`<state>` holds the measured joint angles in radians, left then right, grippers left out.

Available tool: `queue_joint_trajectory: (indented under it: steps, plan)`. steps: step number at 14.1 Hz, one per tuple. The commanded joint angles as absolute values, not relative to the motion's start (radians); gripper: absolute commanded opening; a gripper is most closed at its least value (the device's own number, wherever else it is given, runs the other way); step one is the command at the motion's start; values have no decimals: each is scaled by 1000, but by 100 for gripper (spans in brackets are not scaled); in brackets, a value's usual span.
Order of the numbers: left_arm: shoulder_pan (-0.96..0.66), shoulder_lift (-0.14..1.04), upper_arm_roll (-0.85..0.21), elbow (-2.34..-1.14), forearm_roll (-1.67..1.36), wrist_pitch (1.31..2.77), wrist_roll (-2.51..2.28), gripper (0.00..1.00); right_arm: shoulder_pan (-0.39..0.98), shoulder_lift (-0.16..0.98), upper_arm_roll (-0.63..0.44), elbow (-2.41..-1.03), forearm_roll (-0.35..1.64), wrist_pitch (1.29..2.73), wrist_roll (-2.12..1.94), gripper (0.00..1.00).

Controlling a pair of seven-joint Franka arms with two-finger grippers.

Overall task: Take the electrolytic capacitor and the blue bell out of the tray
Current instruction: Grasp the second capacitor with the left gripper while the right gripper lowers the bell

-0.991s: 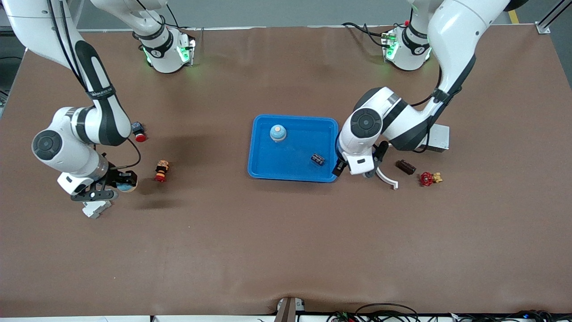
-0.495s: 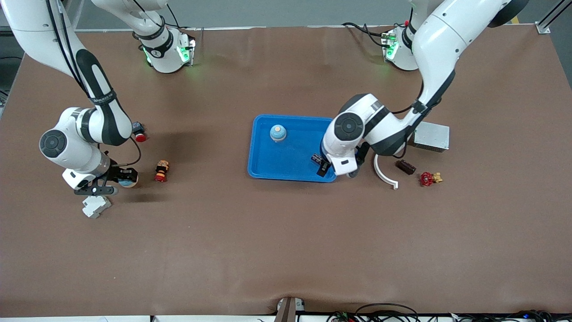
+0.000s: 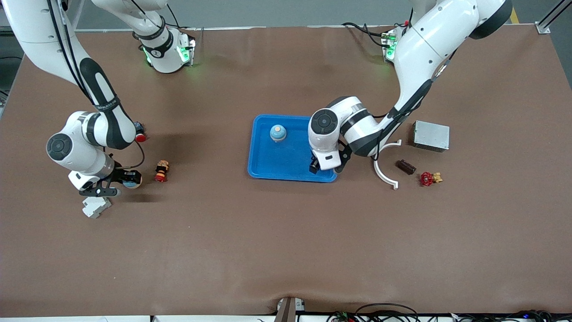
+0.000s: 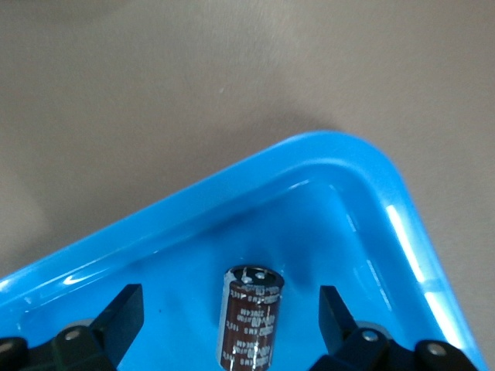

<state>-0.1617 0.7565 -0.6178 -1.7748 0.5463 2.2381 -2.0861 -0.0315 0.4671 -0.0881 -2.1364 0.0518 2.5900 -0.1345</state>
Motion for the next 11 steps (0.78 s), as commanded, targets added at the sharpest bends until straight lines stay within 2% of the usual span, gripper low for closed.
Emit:
queue_joint_trajectory:
  steps: [1, 2, 3, 6, 7, 11]
  plan:
    - [-189, 770, -609, -1764, 578, 2246, -2115, 92, -52, 472, -69, -2132, 81, 2595, -144, 34]
    - [-189, 772, -609, -1766, 578, 2246, -2115, 78, -52, 472, -69, -2132, 83, 2597, -146, 99]
    - [-189, 773, -609, -1766, 578, 2246, -2117, 62, -52, 472, -69, -2132, 83, 2605, -149, 100]
    - [-187, 766, -611, -1761, 578, 2246, -2117, 3, -52, 472, -71, -2132, 81, 2615, -189, 100]
    - [-183, 761, -611, -1759, 577, 2243, -2114, 0, -49, 469, -71, -2132, 81, 2615, -193, 100]
    - [-166, 694, -617, -1758, 577, 2206, -2105, 0, -44, 439, -75, -2106, 68, 2597, -285, 100]
